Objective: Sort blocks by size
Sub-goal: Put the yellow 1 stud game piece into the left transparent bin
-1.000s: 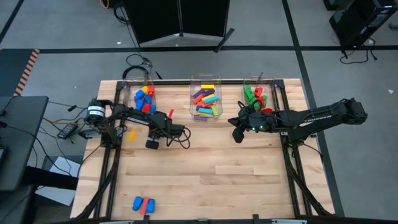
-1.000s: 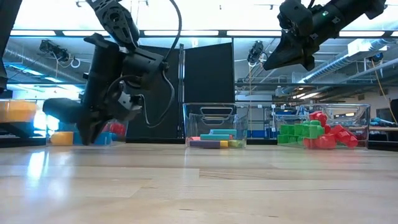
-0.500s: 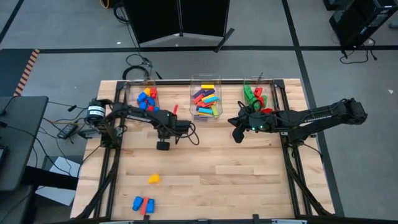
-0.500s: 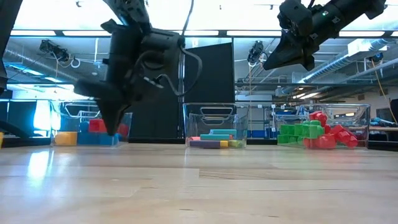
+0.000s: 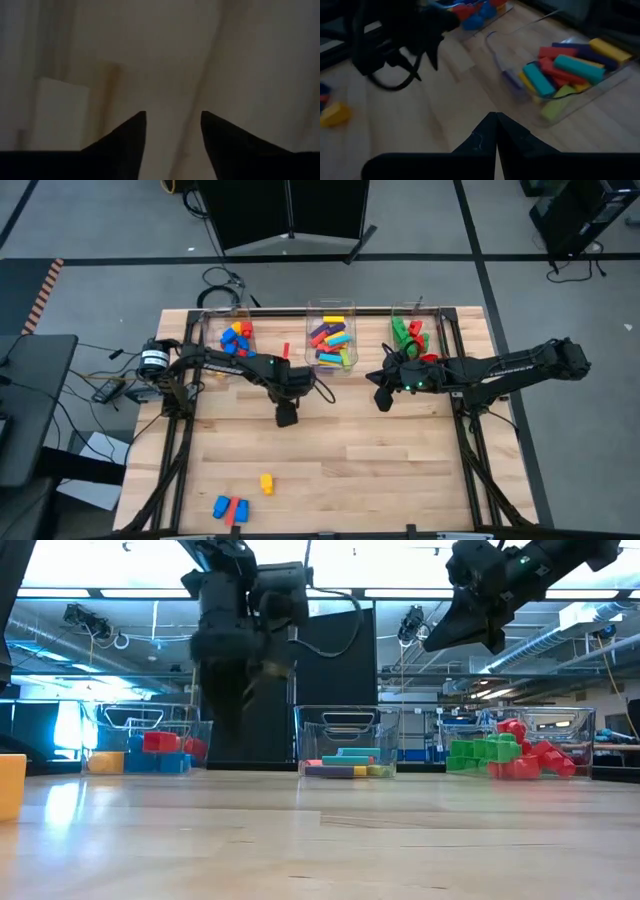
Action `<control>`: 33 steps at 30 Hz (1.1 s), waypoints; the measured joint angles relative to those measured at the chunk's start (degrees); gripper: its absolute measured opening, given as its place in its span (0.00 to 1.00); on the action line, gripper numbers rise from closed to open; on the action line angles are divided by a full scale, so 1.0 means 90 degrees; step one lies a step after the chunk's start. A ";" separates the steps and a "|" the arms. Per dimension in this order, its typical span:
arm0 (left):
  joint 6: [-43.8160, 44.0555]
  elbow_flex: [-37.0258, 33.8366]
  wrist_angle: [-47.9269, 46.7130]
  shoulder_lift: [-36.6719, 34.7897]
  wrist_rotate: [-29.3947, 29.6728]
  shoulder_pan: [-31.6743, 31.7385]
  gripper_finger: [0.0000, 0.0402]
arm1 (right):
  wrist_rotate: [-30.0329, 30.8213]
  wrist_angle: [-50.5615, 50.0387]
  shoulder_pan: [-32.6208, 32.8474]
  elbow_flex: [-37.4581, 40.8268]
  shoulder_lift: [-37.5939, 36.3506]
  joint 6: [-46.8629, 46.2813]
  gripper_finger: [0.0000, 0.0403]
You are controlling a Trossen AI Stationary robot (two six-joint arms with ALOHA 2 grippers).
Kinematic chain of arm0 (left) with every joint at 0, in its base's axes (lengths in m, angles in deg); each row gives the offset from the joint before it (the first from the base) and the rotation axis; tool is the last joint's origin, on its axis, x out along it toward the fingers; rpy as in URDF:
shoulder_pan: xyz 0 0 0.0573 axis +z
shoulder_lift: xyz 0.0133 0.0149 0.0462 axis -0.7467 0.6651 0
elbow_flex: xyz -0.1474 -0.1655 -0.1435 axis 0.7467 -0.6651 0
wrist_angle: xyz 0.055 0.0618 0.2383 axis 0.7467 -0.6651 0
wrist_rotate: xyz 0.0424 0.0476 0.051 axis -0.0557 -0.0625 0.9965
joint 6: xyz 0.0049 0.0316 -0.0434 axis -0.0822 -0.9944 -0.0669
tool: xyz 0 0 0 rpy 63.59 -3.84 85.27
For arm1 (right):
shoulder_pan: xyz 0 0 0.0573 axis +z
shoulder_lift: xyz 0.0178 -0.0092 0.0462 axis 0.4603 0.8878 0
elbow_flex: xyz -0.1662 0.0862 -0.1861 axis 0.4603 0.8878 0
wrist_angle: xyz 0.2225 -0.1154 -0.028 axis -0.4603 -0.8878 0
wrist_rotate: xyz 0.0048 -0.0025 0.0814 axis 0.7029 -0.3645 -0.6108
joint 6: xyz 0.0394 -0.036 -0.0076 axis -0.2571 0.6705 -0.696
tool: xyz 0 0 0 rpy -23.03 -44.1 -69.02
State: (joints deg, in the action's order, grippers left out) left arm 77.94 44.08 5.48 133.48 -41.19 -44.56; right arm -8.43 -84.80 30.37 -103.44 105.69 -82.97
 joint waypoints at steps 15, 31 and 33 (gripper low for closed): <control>0.3808 0.1097 -0.0920 -0.0042 0.0152 -0.0377 0.59 | -0.0911 -0.0116 0.0002 0.0000 0.0000 0.0526 0.05; 0.8477 0.1127 -0.1840 -0.0301 0.1596 -0.3125 0.59 | -0.0902 -0.0216 -0.0017 0.0000 -0.0002 0.0990 0.05; 0.8925 0.1127 -0.1901 -0.0301 0.1596 -0.3375 0.59 | -0.0896 -0.0216 -0.0017 0.0000 0.0000 0.0989 0.05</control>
State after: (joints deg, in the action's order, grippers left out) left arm 158.26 54.23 -11.63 130.77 -26.82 -74.93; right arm -16.49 -86.75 30.22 -103.44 105.68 -74.07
